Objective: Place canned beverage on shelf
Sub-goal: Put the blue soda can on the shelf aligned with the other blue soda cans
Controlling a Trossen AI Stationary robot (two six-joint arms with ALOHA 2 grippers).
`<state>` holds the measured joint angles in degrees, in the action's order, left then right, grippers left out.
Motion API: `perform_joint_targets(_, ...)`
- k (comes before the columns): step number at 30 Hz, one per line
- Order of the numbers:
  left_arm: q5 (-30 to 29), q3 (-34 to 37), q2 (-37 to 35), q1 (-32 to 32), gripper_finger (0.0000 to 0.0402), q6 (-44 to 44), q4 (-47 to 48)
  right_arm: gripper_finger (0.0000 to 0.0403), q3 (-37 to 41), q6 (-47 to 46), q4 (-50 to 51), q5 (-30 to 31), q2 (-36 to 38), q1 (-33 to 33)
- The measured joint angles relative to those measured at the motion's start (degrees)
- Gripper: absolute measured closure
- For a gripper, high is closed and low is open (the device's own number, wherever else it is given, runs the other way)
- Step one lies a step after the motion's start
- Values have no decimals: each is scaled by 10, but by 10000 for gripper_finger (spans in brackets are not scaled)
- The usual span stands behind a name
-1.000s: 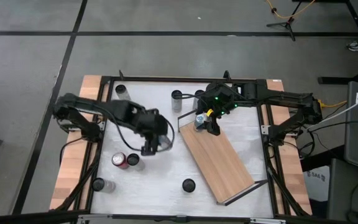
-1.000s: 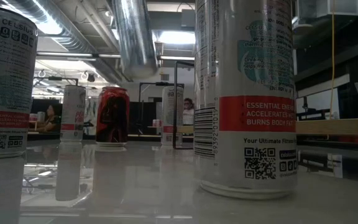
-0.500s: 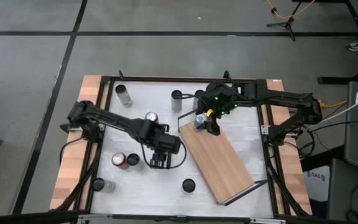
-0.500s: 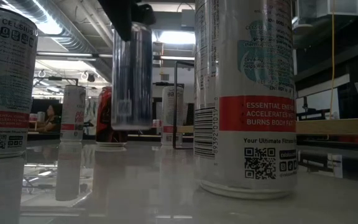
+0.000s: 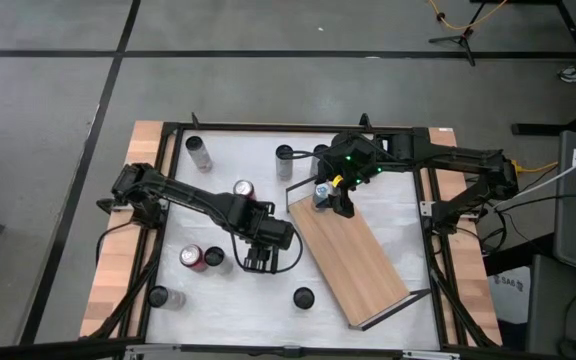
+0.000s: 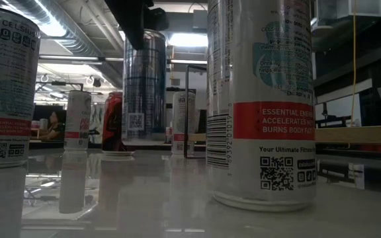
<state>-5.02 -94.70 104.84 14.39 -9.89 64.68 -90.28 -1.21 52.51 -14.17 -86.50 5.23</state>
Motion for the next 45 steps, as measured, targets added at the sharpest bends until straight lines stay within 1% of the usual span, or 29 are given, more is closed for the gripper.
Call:
perform_joint_targets(18,1,0,0,0,177,-1,-34,78,0,0,1,0,0,0)
perform_joint_targets(32,-2,0,0,0,177,0,-35,78,0,0,1,0,0,0)
perform_joint_targets(45,-1,0,17,0,177,0,-40,78,0,0,1,0,0,0)
